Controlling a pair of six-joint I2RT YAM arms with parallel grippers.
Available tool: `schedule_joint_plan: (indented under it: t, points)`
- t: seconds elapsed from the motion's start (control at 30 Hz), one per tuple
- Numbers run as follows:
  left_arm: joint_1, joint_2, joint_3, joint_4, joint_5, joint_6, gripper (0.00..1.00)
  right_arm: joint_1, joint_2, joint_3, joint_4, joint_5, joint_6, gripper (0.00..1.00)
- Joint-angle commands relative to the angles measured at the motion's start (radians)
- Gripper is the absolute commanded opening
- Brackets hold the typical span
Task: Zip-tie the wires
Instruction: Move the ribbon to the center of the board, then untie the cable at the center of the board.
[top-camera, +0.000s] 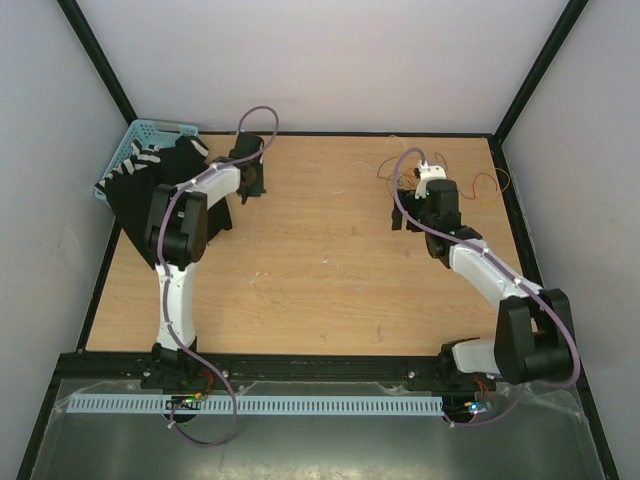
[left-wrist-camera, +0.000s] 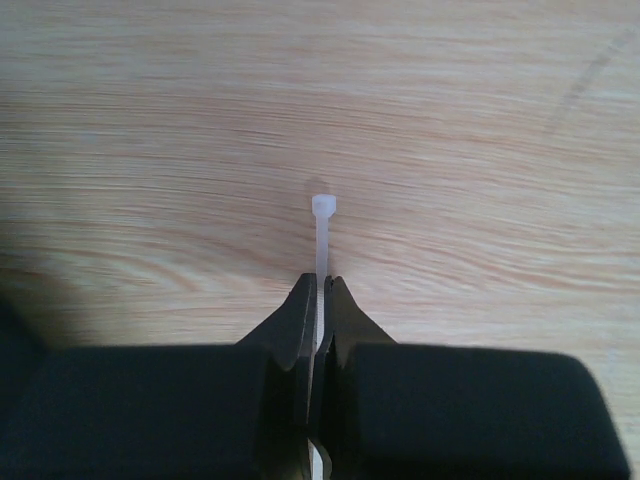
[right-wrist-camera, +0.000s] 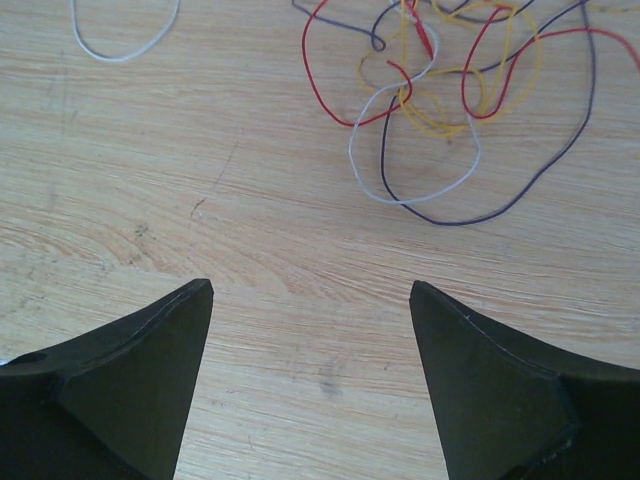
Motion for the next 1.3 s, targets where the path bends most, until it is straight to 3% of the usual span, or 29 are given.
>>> schedule_joint_plan:
  t: [0.0,0.3,0.5,0.67,0.8,0.93,1.07,1.13,1.27]
  points:
    - [0.027,0.008,0.054,-0.054,-0.003,0.031,0.03,0.000,0.113,0.052,0.063,-0.021,0.008,0.90]
    - [0.063,-0.076,0.059,-0.054,0.019,0.036,0.49,0.000,0.441,0.318,0.068,-0.040,-0.022,0.80]
    - [0.063,-0.202,-0.001,-0.052,0.062,0.017,0.65,0.000,0.577,0.429,0.076,-0.034,-0.031,0.78]
    - [0.062,-0.345,-0.085,-0.042,0.179,0.002,0.80,0.000,0.678,0.513,0.075,-0.032,-0.037,0.77]
    - [0.063,-0.469,-0.167,-0.023,0.282,-0.038,0.85,0.000,0.758,0.585,0.074,-0.049,-0.029,0.70]
    - [0.064,-0.592,-0.242,0.011,0.329,-0.062,0.90,0.000,0.792,0.645,0.016,-0.097,-0.032,0.54]
    - [0.063,-0.699,-0.286,0.030,0.352,-0.071,0.92,0.000,0.742,0.616,0.016,-0.135,-0.028,0.14]
    - [0.063,-0.736,-0.299,0.035,0.378,-0.072,0.92,0.000,0.688,0.611,-0.003,-0.140,-0.031,0.00]
    - [0.063,-0.812,-0.302,0.042,0.483,-0.069,0.92,0.000,0.553,0.647,-0.065,-0.150,-0.047,0.00]
